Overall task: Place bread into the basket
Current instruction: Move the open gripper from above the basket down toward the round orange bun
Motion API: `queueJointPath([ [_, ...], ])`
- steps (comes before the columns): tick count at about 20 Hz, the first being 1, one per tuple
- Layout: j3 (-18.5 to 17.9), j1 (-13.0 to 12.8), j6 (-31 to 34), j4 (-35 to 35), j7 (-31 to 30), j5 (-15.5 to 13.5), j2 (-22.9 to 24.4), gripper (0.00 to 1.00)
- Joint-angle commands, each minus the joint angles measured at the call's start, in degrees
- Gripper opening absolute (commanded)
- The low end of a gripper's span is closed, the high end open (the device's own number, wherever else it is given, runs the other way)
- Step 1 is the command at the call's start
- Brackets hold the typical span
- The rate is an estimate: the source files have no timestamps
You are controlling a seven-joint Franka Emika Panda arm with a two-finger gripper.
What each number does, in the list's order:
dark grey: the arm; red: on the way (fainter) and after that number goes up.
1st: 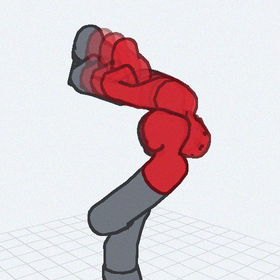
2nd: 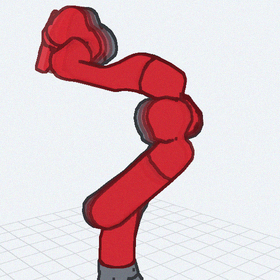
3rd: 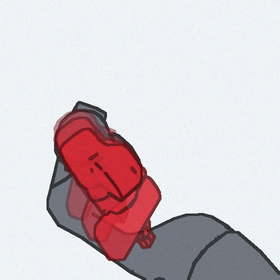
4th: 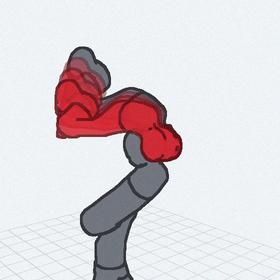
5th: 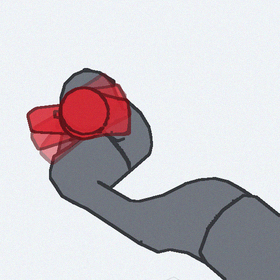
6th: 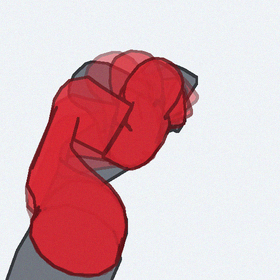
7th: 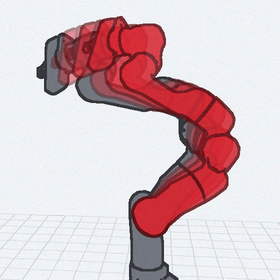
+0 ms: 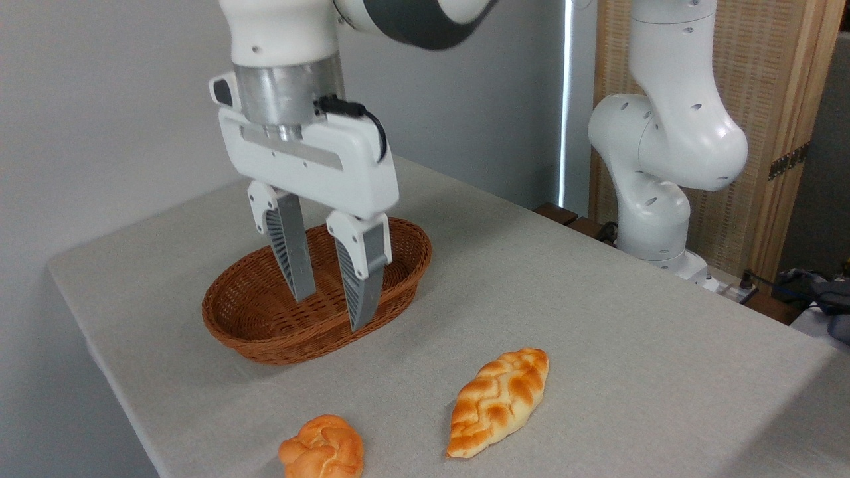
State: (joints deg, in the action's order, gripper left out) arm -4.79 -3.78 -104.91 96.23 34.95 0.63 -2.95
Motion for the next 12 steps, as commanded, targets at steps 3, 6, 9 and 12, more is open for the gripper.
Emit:
queueJointPath([
  [3, -0.92, -0.09, -8.54, 7.29, -0.41, -0.1, 1.11, 1.0],
  [6, -0.92, 0.0, -13.12, 10.98, -0.76, -0.01, 0.58, 1.0],
  [9, -0.92, 0.96, -16.64, 11.96, -0.85, 0.07, -0.73, 1.0],
  [12, -0.92, 1.23, -17.78, 11.96, -0.68, 0.16, -2.49, 1.0],
])
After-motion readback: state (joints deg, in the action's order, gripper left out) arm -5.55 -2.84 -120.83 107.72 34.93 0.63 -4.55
